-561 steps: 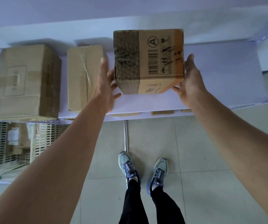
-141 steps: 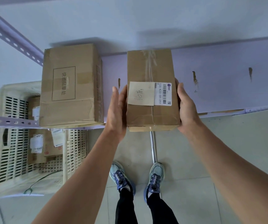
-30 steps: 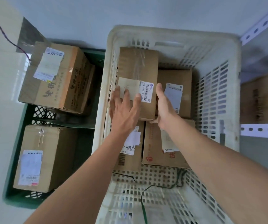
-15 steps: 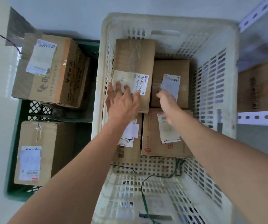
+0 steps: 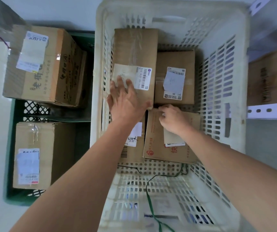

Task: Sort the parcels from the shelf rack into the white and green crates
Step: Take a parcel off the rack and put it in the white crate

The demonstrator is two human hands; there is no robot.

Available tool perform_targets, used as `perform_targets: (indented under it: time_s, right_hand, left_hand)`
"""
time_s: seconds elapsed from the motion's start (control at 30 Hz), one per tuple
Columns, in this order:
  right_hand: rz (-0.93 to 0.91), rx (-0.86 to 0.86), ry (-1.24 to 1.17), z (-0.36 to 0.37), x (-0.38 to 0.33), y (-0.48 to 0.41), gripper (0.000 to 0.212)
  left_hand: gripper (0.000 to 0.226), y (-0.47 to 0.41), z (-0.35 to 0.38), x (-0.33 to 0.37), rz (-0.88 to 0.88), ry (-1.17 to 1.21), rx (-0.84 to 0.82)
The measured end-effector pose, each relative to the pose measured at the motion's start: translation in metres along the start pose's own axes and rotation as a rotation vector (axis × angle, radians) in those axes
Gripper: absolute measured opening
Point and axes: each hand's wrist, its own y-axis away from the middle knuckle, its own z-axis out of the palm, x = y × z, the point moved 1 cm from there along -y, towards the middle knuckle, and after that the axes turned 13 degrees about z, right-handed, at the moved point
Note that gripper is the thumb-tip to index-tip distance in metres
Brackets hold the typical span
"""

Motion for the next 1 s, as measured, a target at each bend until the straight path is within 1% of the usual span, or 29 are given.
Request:
perform_targets:
  time_s: [0.3,0.4,0.47,0.53,0.6,0.67,0.73,0.8,0.9,1.0]
  right_hand:
    - [-0.082,0.019,0.048,-0.001,0.015,0.010,0.050]
    - [-0.114,0.009,0.041,0.006,0.017,0.015,0.059]
    - [-0.142,0.061,0.021,0.013,0.014,0.020,0.062]
    - [-0.142,0.119,-0.025,0.021,0.014,0.028,0.060]
    - [-0.109,0.163,-0.114,0.024,0.017,0.035,0.054]
    - [-0.032,0.170,-0.262,0.018,0.021,0.041,0.050]
    - [0.023,0.165,-0.412,0.002,0.023,0.050,0.049]
    - [0.031,0.173,-0.579,-0.019,0.024,0.065,0.050]
    - [-0.001,0.208,-0.844,-0.058,0.020,0.097,0.061]
    - [-0.027,0.227,-1.068,-0.097,0.012,0.137,0.070]
  left_hand:
    - [0.112,-0.001,0.006,0.006,-0.019,-0.044,0.004]
    - [0.112,0.000,0.011,0.009,-0.013,-0.061,0.023]
    - [0.113,0.000,0.014,0.010,-0.015,-0.055,0.046]
    - [0.113,0.001,0.015,0.009,-0.008,-0.046,0.078]
    - [0.111,0.003,0.015,0.007,-0.001,-0.023,0.086]
    - [0.108,0.004,0.009,0.008,-0.008,-0.002,0.073]
    - [0.098,0.007,-0.002,0.012,-0.019,0.052,0.075]
    - [0.083,0.013,-0.019,0.019,-0.010,0.141,0.120]
    - [0.071,0.033,-0.052,0.034,0.030,0.372,0.184]
    - [0.072,0.068,-0.093,0.056,0.063,0.746,0.189]
